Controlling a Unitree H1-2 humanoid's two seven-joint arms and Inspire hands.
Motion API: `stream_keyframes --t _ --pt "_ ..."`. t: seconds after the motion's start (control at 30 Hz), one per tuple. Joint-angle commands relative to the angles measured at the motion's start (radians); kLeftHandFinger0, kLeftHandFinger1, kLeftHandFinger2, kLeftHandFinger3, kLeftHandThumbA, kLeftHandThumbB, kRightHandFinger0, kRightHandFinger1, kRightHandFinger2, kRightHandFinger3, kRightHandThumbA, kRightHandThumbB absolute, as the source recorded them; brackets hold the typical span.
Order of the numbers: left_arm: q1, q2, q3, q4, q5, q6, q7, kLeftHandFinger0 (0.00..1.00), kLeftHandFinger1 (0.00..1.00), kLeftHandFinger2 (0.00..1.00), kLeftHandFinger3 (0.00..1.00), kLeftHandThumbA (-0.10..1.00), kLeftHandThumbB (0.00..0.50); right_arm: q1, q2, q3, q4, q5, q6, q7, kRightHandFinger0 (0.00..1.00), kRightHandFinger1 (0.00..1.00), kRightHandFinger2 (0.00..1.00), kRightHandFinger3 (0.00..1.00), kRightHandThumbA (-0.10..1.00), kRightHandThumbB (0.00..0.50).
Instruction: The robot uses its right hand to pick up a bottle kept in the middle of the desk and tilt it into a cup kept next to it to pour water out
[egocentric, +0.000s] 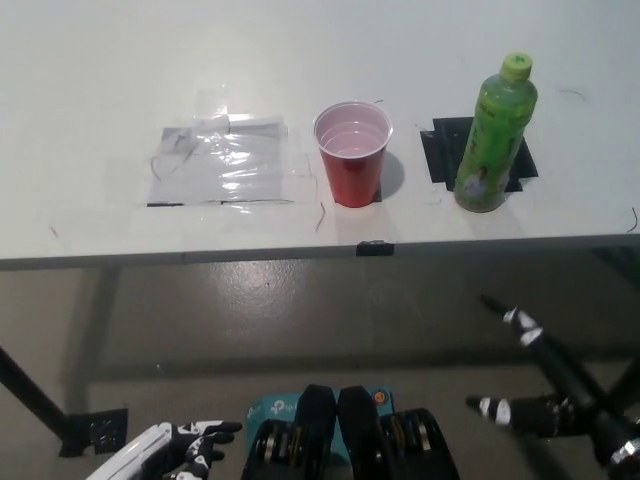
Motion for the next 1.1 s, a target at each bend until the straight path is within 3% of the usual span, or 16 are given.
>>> stream_keyframes --t 0.0,0.1,0.17,0.27,0.37,0.53,0.87,1.07 --pt "0.011 0.008 0.009 -0.034 -0.013 -0.001 -0.02 0.9 0.91 0.88 1.0 1.0 0.472 -0.092 0.017 -0.066 -0.043 0.031 0.03 -0.031 1.0 1.0 1.0 1.0 0.86 0.307" --pt "0.013 0.004 0.012 -0.03 -0.025 0.002 -0.025 0.91 0.91 0.88 1.0 1.0 0.466 -0.183 0.043 -0.125 -0.011 0.049 0.033 -0.058 1.0 1.0 1.0 1.0 0.8 0.309" --pt "0.014 0.002 0.014 -0.028 -0.019 -0.004 -0.026 0.91 0.91 0.88 1.0 1.0 0.471 -0.221 0.036 -0.133 -0.004 0.002 0.078 -0.053 1.0 1.0 1.0 1.0 0.94 0.402" --pt "0.022 -0.004 0.01 -0.031 -0.012 -0.003 -0.024 0.91 0.91 0.87 1.0 1.0 0.465 -0.265 0.045 -0.162 0.022 -0.009 0.118 -0.073 1.0 1.0 1.0 1.0 1.0 0.497" --pt "0.023 -0.006 0.013 -0.028 -0.018 -0.006 -0.026 0.9 0.91 0.88 1.0 1.0 0.449 -0.319 0.065 -0.203 0.081 0.004 0.139 -0.106 1.0 1.0 1.0 1.0 1.0 0.5" --pt "0.024 -0.01 0.009 -0.031 -0.015 0.001 -0.027 0.91 0.9 0.88 1.0 1.0 0.472 -0.411 0.099 -0.259 0.181 0.0 0.167 -0.164 1.0 1.0 1.0 1.0 1.0 0.5" --pt "0.022 -0.009 0.011 -0.026 -0.021 0.004 -0.039 0.92 0.91 0.89 1.0 1.0 0.464 -0.544 0.146 -0.291 0.48 -0.002 0.159 -0.284 1.0 1.0 1.0 1.0 0.93 0.5" --pt "0.022 -0.012 0.007 -0.025 -0.015 -0.005 -0.042 0.9 0.9 0.88 1.0 1.0 0.469 -0.589 0.169 -0.281 0.509 -0.003 0.181 -0.298 1.0 1.0 1.0 1.0 0.91 0.5"
